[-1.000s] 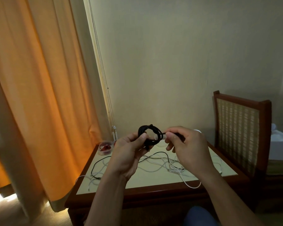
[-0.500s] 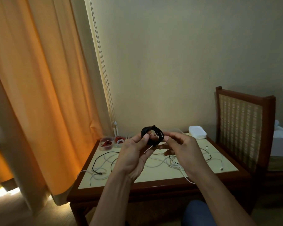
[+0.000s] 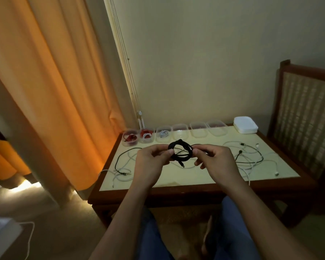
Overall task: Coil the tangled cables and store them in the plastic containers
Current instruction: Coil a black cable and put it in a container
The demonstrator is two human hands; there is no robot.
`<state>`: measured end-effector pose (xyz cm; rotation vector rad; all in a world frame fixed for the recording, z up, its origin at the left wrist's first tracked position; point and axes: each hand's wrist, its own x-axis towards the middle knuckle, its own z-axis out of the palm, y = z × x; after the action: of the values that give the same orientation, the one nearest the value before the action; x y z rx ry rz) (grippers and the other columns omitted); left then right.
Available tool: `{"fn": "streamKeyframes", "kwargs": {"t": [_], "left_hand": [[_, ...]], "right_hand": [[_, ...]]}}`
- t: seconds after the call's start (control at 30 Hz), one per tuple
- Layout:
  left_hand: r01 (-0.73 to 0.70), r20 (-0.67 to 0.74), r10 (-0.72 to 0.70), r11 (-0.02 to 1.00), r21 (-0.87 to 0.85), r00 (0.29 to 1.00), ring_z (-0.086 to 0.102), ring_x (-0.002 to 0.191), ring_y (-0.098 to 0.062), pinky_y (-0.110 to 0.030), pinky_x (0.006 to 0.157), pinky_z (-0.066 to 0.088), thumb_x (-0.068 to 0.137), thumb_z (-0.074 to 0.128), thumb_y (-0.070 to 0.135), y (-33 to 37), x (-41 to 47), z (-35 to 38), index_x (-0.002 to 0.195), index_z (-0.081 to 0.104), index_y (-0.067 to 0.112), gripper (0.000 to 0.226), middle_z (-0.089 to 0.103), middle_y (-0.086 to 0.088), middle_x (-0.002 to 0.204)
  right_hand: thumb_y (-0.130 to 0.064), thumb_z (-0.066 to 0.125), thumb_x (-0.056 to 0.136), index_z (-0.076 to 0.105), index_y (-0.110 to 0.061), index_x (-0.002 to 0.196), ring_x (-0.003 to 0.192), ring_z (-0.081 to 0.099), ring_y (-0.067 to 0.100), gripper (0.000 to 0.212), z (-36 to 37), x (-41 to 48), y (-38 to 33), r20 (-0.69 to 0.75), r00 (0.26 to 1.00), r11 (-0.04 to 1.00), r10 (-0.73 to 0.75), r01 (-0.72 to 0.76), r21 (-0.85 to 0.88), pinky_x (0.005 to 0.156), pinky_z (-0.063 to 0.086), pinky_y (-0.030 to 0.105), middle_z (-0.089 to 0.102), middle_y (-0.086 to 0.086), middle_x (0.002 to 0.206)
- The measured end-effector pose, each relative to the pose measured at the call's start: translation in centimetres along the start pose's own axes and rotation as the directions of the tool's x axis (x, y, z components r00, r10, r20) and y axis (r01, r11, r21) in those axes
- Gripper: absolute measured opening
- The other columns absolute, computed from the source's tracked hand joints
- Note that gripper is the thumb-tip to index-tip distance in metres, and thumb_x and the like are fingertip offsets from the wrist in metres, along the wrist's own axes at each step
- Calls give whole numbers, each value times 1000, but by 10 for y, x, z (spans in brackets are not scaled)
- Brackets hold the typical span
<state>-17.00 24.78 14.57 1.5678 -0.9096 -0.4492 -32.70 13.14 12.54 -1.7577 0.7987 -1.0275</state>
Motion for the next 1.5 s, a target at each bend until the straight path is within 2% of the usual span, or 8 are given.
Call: {"fn": "streamKeyframes", "kwargs": {"t": [0.43,0.73,0.87,1.03,1.17,1.27,1.37,1.5], "left_hand": [[114,-82,-105,986,118,991,72,76,-1,-15,69,55,86,80,15,-56,157,15,103,79,17,17,78,6,83],[100,28,-114,948,302,993,69,77,3,-10,74,54,85,81,15,-122,304,45,102,79,14,17,75,10,82],[128,42,-157,909,396,987,68,87,2,-16,83,53,87,80,21,-160,359,45,106,79,17,19,77,6,98],[157,9,-190,840,519,982,65,81,-3,-6,66,42,89,78,25,-200,410,31,106,80,20,18,77,4,96],[131,38,-203,754,643,979,66,83,-9,-19,72,47,92,75,27,-224,440,21,105,80,21,16,75,3,95],[89,83,-217,678,730,973,67,91,-10,-26,86,53,95,72,28,-239,451,17,103,80,21,14,76,3,99],[11,118,-203,540,842,972,65,107,-17,-30,94,45,95,70,33,-246,451,17,108,78,26,17,75,3,110],[-89,172,-143,459,884,975,57,119,-18,-36,106,36,95,70,39,-254,450,19,119,74,30,26,66,2,125]], "right_hand": [[-19,74,90,81,-24,94,66,71,8,9,40,153,51,82,989,988,124,-115,-105,71,54,26,77,-10,78],[-24,76,88,82,-22,97,81,67,-2,11,67,288,130,106,984,956,141,-108,-271,70,48,13,76,-11,87],[-26,77,87,81,-21,100,80,63,-5,14,97,333,164,139,978,944,154,-105,-312,67,43,6,77,-7,92],[-30,72,93,79,-23,107,94,67,13,18,145,385,198,249,955,936,163,-70,-345,85,54,34,76,-2,105],[-31,71,93,79,-22,108,84,63,7,18,180,420,225,301,940,925,164,-41,-377,82,53,32,75,-2,103],[-34,71,92,80,-29,101,83,64,11,14,197,433,241,351,917,900,187,-17,-435,88,53,45,75,-8,92],[-39,71,90,79,-36,95,85,62,14,9,207,436,252,464,862,810,205,117,-574,95,47,57,66,-17,75],[-46,66,92,77,-38,106,123,50,25,20,209,433,258,513,839,607,182,315,-729,102,36,54,70,-4,112]]}}
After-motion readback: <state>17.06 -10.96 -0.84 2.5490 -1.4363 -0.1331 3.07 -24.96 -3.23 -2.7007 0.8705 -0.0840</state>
